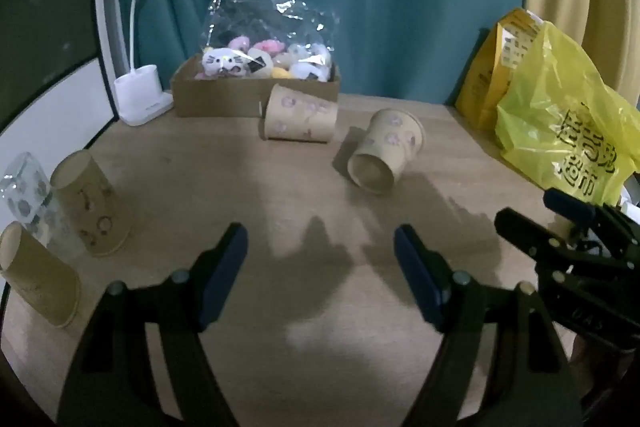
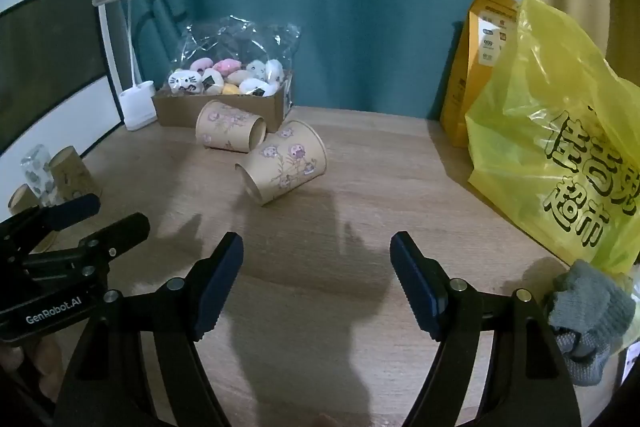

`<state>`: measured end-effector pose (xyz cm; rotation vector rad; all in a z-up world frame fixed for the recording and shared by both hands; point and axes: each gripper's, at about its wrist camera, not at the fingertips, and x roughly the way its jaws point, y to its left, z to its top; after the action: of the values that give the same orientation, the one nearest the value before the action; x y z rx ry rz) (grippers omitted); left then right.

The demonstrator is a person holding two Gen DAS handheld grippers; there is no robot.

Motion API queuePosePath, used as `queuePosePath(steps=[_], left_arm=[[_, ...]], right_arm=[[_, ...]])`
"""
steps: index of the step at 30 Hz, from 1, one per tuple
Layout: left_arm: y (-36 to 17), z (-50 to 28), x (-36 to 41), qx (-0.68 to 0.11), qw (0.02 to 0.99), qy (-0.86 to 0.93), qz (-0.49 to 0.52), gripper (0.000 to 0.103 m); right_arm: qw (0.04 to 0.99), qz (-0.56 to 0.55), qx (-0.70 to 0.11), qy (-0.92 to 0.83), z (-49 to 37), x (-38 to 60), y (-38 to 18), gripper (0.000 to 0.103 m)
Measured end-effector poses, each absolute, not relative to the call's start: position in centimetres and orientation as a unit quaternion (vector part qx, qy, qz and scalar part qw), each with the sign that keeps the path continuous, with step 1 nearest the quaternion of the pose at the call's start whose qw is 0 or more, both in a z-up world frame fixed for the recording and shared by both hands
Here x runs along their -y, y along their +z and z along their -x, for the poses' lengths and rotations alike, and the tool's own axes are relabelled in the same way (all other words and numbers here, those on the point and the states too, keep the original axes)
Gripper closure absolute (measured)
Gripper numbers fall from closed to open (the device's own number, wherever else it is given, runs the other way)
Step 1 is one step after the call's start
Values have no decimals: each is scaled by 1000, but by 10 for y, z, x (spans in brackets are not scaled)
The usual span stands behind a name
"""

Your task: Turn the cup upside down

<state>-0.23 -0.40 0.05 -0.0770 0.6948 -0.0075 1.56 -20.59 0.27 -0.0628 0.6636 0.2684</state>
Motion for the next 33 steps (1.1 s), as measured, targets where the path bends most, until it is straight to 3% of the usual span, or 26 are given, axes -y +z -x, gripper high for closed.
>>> queuePosePath(steps=[33], left_arm=[[6, 3, 2, -331, 943, 0, 32, 26]], right_arm=[[937, 28, -322, 130, -18, 210, 10, 24]])
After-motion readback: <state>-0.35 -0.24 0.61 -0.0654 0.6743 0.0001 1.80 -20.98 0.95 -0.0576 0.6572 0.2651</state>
